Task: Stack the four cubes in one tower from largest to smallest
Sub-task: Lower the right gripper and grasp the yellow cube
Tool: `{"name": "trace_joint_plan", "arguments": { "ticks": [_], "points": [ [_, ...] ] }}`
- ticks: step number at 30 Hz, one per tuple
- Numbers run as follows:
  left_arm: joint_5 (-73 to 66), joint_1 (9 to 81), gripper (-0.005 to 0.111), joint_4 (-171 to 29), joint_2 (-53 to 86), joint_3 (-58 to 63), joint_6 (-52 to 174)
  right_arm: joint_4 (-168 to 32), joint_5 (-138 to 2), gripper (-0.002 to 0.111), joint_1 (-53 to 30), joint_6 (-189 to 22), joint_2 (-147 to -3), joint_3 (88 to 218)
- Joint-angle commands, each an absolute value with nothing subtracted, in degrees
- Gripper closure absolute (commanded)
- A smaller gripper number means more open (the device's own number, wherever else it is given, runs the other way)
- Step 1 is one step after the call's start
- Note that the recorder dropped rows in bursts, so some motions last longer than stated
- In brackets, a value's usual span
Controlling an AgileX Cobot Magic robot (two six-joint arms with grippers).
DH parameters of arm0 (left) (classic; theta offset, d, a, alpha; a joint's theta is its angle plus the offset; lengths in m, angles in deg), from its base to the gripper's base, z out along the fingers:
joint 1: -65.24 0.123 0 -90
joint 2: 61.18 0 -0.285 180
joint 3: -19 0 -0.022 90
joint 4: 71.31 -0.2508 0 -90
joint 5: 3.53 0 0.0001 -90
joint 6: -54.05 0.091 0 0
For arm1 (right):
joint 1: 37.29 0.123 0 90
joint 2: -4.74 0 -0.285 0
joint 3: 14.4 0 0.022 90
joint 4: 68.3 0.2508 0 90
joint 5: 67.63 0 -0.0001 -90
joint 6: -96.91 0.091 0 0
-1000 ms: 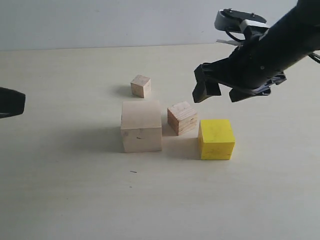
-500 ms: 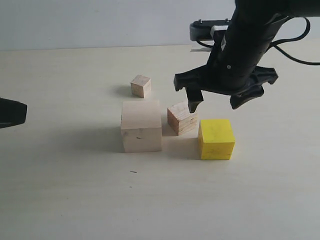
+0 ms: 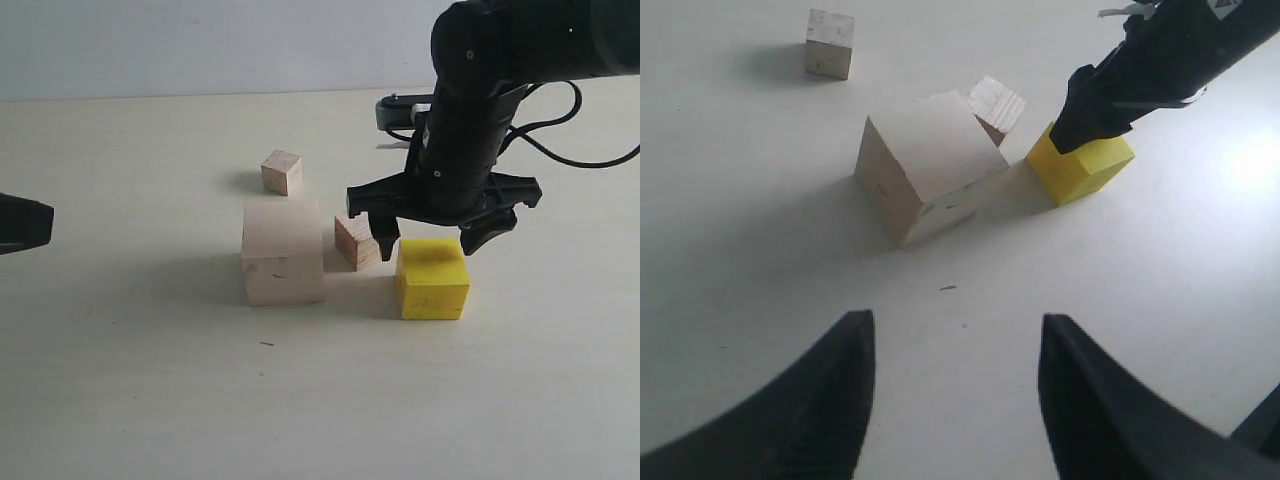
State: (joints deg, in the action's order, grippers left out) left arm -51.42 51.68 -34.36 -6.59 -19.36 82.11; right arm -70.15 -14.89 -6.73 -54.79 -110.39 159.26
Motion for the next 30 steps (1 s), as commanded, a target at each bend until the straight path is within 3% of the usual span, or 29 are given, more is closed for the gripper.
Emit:
{"name": "trace_joint_plan", "arguments": {
  "ticks": [1, 12, 27, 30],
  "points": [
    [-50.70, 51.79, 0.056, -34.37, -6.95, -19.57, 82.24, -72.80, -15.64, 0.030, -6.64, -52.85, -111.41, 159.61],
    [-50.53, 51.79, 0.056, -34.37, -6.95, -19.57, 82.41, -74.49, -15.86, 0.031, -6.64, -51.45, -113.14, 159.61],
    [-50.55, 51.79, 0.056, -34.65, -6.95, -19.57, 82.53, -74.39, -13.26, 0.105, -6.64, -54.95, -112.37, 159.61],
    [-50.43, 51.79, 0.056, -34.76, -6.95, -19.57, 82.53, -74.51, -11.63, 0.108, -6.64, -55.19, -109.91, 159.87]
  ]
}}
